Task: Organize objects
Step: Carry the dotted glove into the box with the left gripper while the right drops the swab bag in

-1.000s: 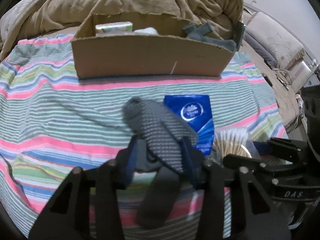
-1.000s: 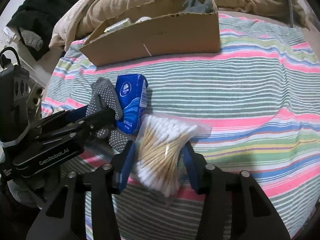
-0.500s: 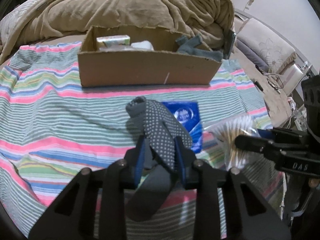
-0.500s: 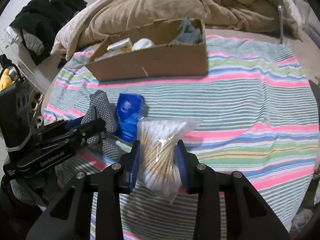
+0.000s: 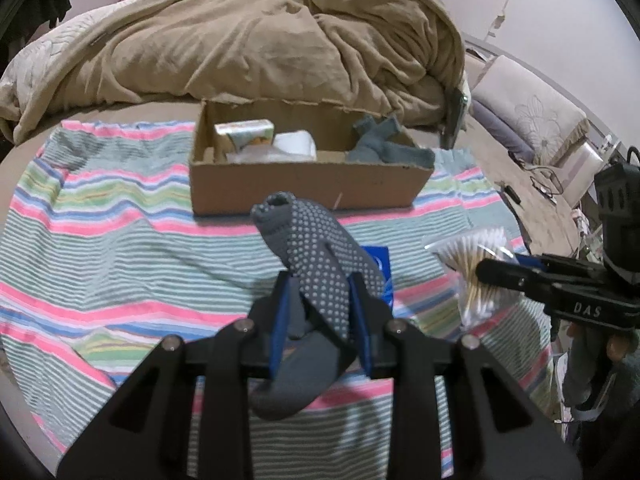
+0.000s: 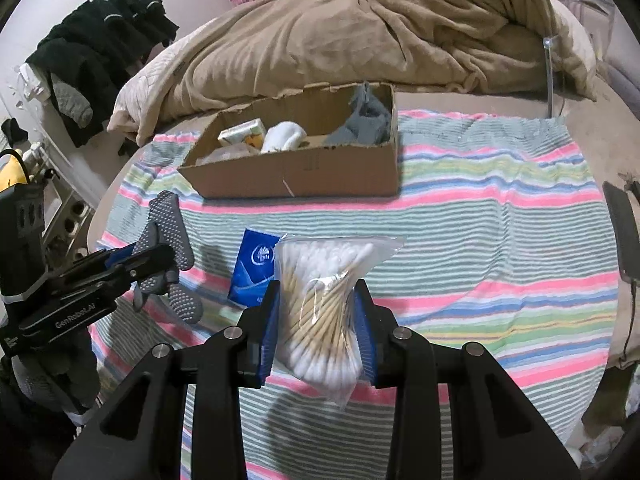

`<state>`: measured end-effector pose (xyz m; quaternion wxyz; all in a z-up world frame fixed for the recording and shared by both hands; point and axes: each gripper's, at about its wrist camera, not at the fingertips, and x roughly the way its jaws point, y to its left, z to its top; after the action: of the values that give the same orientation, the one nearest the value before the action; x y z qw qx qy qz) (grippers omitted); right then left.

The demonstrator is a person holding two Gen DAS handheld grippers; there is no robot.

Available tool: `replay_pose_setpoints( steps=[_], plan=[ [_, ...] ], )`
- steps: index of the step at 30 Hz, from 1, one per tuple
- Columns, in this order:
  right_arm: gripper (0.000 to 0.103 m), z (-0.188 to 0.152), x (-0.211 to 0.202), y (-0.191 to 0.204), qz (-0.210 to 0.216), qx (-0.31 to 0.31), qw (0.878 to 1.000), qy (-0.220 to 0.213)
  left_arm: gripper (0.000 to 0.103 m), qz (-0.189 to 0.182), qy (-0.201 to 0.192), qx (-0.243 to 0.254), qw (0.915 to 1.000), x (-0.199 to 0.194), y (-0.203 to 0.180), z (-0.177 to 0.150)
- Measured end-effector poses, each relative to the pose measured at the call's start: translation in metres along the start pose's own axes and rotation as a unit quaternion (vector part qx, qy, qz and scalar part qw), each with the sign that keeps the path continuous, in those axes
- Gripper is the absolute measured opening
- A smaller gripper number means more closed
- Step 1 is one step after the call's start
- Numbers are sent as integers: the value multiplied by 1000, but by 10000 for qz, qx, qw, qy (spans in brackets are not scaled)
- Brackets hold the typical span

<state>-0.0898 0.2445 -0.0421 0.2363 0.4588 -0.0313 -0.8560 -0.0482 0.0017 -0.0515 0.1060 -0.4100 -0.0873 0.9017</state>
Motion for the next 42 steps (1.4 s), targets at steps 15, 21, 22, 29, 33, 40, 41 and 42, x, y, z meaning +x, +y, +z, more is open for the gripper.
replay_pose_setpoints(
  steps=[15, 21, 22, 29, 33, 40, 41, 42],
  plan=[
    [36, 42, -5, 3, 135, -223, 9989, -385, 29, 145, -296, 55, 9994, -16, 3, 29],
    [36, 60, -3, 5, 140, -311, 9982, -499, 29, 140, -374, 89, 9992, -14, 4, 43],
    [36, 63, -3, 5, 143, -324, 9980, -518, 29, 137, -390, 92, 9991, -14, 4, 45],
    [36, 86, 2, 5, 160, -428, 9967, -672, 29, 150, -500, 121, 9986, -9, 6, 63],
    [36, 97, 4, 3, 182, -455, 9960, -747, 29, 104, -524, 162, 9984, -2, 3, 72],
    [36, 111, 14, -1, 241, -485, 9954, -793, 29, 57, -559, 228, 9982, 13, -4, 93],
    [36, 113, 16, -3, 251, -487, 9953, -800, 29, 52, -560, 248, 9981, 16, -5, 96],
    [36, 114, 17, -4, 262, -478, 9952, -811, 29, 51, -560, 264, 9981, 20, -7, 99]
  ],
)
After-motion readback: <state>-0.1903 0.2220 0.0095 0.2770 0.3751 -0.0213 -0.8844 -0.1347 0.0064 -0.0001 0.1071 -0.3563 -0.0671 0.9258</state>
